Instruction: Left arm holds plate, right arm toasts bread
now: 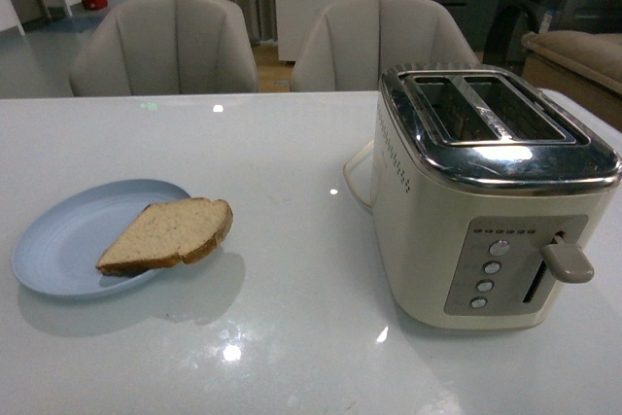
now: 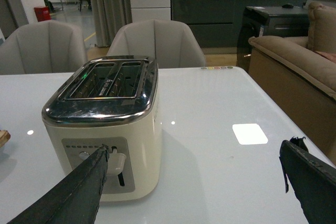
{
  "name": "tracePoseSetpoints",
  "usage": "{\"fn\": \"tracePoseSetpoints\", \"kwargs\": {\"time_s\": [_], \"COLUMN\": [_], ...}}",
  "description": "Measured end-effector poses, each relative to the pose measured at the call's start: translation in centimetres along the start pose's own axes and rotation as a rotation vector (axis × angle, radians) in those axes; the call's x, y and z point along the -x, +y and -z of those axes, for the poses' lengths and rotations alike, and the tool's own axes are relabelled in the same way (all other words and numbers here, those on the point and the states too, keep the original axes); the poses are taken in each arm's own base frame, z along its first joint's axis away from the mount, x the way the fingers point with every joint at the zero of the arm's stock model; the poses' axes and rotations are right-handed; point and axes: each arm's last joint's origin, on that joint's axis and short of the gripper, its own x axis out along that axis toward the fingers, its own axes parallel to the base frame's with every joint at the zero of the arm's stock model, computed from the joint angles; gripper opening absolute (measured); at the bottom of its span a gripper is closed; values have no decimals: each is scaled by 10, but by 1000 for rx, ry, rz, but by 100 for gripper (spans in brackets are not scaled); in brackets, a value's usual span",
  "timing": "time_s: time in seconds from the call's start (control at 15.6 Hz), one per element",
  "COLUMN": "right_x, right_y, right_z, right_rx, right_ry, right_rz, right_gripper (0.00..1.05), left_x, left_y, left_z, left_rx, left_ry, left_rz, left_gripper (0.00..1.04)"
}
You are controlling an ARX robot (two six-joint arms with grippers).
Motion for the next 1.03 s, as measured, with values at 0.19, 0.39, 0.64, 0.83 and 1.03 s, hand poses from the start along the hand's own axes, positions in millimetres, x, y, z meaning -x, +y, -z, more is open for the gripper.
{"fn": "tracePoseSetpoints", "kwargs": {"time_s": [0.19, 0.39, 0.64, 0.83, 1.03], "right_x": [0, 0, 0, 0, 0], "right_y": [0, 0, 0, 0, 0], "right_z": [0, 0, 0, 0, 0], "right_rx": [0, 0, 0, 0, 0], "right_ry": [0, 0, 0, 0, 0], "right_rz": [0, 0, 0, 0, 0], "right_gripper": [98, 98, 98, 98, 98], "left_x": [0, 0, 0, 0, 0], "left_y": [0, 0, 0, 0, 0], "left_z": [0, 0, 0, 0, 0], "left_rx": [0, 0, 0, 0, 0], "left_ry": [0, 0, 0, 0, 0], "left_rz": [0, 0, 0, 0, 0], "left_gripper": [98, 98, 98, 98, 98]}}
